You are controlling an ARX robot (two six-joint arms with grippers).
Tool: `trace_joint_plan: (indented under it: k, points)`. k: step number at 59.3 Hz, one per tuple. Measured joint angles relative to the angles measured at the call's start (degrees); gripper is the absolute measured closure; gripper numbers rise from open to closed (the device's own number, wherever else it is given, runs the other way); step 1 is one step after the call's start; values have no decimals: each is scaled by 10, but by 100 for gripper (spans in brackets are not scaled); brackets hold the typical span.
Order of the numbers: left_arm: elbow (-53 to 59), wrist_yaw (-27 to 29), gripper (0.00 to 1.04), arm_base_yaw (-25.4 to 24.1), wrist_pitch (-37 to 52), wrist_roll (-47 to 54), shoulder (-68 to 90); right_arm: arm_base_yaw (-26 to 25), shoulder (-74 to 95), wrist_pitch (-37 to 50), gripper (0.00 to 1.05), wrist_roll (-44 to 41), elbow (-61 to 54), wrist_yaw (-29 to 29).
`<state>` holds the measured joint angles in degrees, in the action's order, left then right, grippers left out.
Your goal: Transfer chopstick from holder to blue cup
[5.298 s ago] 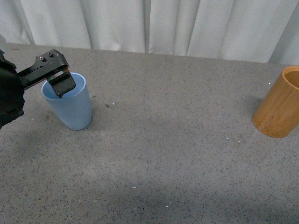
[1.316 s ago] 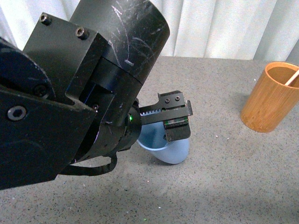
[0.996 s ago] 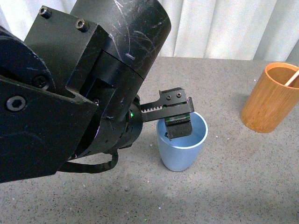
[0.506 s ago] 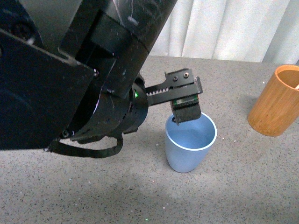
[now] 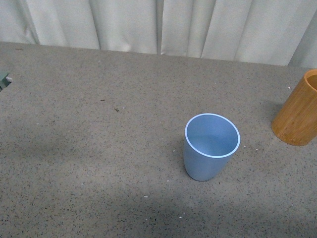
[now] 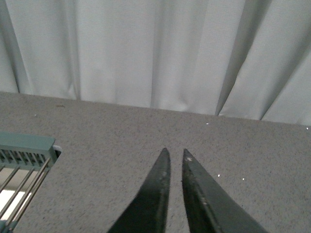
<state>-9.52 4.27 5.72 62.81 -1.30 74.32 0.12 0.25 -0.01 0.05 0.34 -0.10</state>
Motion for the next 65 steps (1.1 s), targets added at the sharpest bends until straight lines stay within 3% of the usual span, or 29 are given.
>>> trace_joint_plan:
  k: [5, 11, 21, 25, 45, 53, 58, 61, 65]
  points:
    - [26, -30, 101, -44, -32, 2, -59, 0, 0, 0, 9, 0, 0, 0]
    - [75, -40, 101, -54, -156, 4, -209, 0, 0, 0, 9, 0, 0, 0]
    - [84, -42, 101, -55, -538, 8, -610, 0, 0, 0, 9, 0, 0, 0]
    - [84, -43, 101, -55, -607, 9, -700, 0, 0, 0, 9, 0, 0, 0]
    - [84, -43, 100, -55, -628, 8, -741, 0, 0, 0, 9, 0, 0, 0]
    - [84, -43, 78, -55, -628, 9, -741, 5, 5, -3, 9, 5, 1, 11]
    - [84, -40, 62, -55, -628, 9, -741, 40, 131, 35, 9, 116, 33, 230]
    - [84, -43, 53, -55, -628, 9, -742, 21, 231, 97, 9, 154, 59, 288]
    - [84, -42, 40, -55, -628, 9, -741, -9, 366, 177, 9, 168, 103, 287]
